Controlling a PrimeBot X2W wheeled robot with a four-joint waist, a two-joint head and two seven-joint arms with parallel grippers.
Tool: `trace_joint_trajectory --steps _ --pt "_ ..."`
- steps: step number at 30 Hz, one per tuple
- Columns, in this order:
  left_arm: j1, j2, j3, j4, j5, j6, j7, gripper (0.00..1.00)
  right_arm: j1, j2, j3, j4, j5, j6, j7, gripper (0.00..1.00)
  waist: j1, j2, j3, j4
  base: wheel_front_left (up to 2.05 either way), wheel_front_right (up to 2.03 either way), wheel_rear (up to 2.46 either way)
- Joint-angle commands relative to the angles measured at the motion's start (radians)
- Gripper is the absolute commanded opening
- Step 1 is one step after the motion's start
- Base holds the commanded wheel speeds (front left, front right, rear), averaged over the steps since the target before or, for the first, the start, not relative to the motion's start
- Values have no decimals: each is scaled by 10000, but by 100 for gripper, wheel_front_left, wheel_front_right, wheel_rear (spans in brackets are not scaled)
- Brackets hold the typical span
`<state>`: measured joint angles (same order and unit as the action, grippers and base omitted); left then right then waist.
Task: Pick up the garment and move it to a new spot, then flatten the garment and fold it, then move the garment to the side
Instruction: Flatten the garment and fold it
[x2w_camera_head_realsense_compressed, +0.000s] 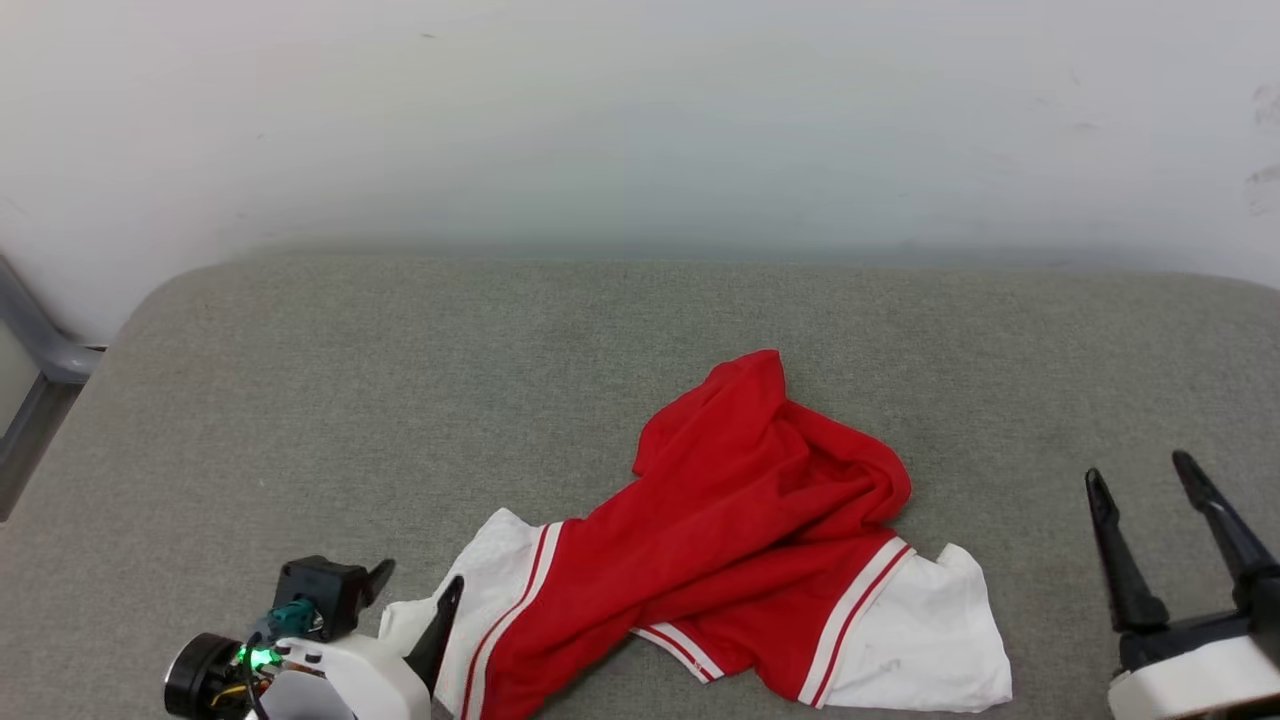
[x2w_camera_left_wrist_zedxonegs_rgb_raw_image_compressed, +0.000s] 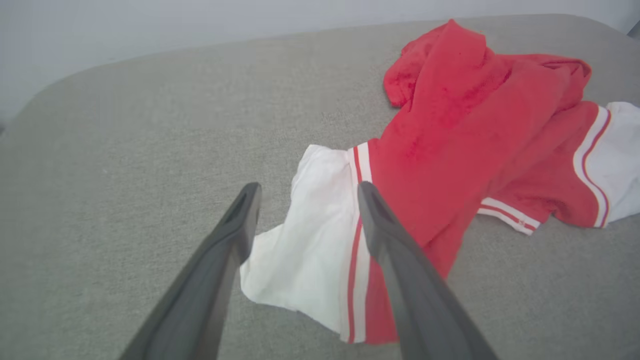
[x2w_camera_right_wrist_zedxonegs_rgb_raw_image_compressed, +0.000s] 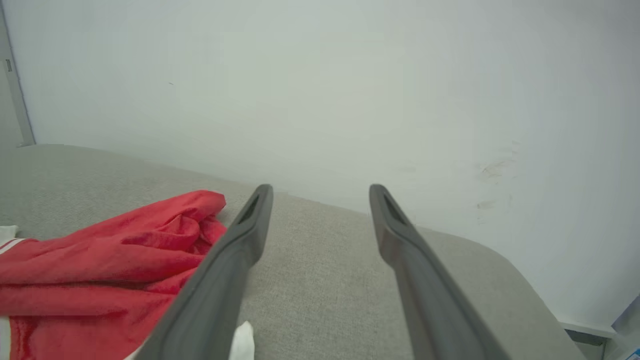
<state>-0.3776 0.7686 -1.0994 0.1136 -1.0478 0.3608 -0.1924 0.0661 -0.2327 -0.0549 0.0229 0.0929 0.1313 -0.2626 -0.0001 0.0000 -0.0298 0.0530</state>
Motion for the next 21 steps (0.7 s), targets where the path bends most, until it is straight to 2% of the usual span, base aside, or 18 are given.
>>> trace_joint_trajectory --steps 1,6,12,18,21 --pt "114 75 112 -195 112 215 -130 100 -238 -233 45 -106 68 -11 65 100 1 0 -19 31 0 0 0" --pt "194 298 657 -880 590 1039 -559 100 -905 -1339 578 -408 347 -11 829 100 1 0 2 76 0 0 0" --pt "504 34 1750 -1319 1560 1821 -738 100 -1994 -3104 2313 -795 1558 -11 2919 100 1 0 183 109 0 0 0" --pt "1186 -638 3245 -1683 3069 2136 -736 100 -3075 -4919 4723 -1212 3477 -11 5783 100 1 0 637 249 0 0 0" --pt "1530 -1058 3937 -1754 3739 2068 -738 100 -3653 -5417 5643 -1288 4319 -12 7000 100 1 0 912 338 0 0 0"
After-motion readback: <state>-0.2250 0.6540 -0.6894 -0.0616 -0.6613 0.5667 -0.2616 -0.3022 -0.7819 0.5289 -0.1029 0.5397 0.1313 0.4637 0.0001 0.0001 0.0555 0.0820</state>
